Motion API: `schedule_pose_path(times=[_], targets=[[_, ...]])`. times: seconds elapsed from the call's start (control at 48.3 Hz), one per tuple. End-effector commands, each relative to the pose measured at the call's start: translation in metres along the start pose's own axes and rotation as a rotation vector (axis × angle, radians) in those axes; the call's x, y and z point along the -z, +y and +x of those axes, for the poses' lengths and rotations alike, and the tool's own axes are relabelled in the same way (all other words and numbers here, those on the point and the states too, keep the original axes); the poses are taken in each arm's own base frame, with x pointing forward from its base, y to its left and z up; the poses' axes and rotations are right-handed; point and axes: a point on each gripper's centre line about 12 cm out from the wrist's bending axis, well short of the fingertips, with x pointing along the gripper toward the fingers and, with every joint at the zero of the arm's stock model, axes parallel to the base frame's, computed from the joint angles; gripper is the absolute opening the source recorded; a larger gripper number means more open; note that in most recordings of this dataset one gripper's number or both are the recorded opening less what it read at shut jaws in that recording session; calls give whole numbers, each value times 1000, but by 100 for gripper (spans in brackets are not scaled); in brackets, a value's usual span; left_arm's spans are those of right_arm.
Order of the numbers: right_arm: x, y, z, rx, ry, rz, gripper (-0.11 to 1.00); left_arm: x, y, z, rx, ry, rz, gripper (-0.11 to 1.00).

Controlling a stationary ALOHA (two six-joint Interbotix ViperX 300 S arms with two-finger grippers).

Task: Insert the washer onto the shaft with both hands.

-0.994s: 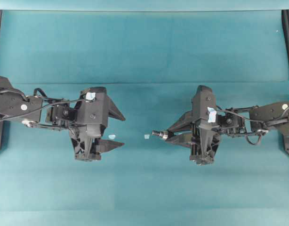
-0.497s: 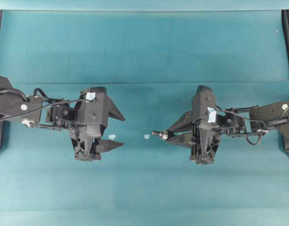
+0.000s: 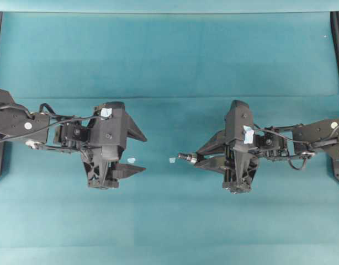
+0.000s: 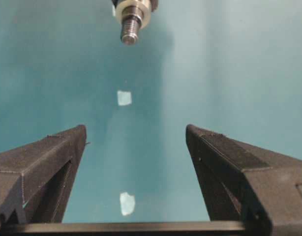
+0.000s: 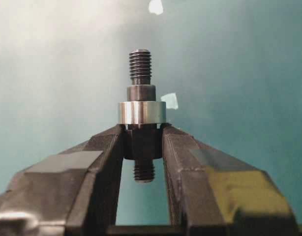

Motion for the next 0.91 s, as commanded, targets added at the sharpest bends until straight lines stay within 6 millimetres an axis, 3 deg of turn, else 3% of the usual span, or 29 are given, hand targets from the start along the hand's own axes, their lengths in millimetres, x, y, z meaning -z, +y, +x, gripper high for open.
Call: schedule_pose_path(times=[0.0, 0.89], targets=[[-7, 2, -1, -6, -25, -6, 0, -7, -1, -5, 1, -28, 1, 91], [-7, 2, -1, -6, -25, -4, 0, -16, 0, -20, 0, -78, 4, 91]])
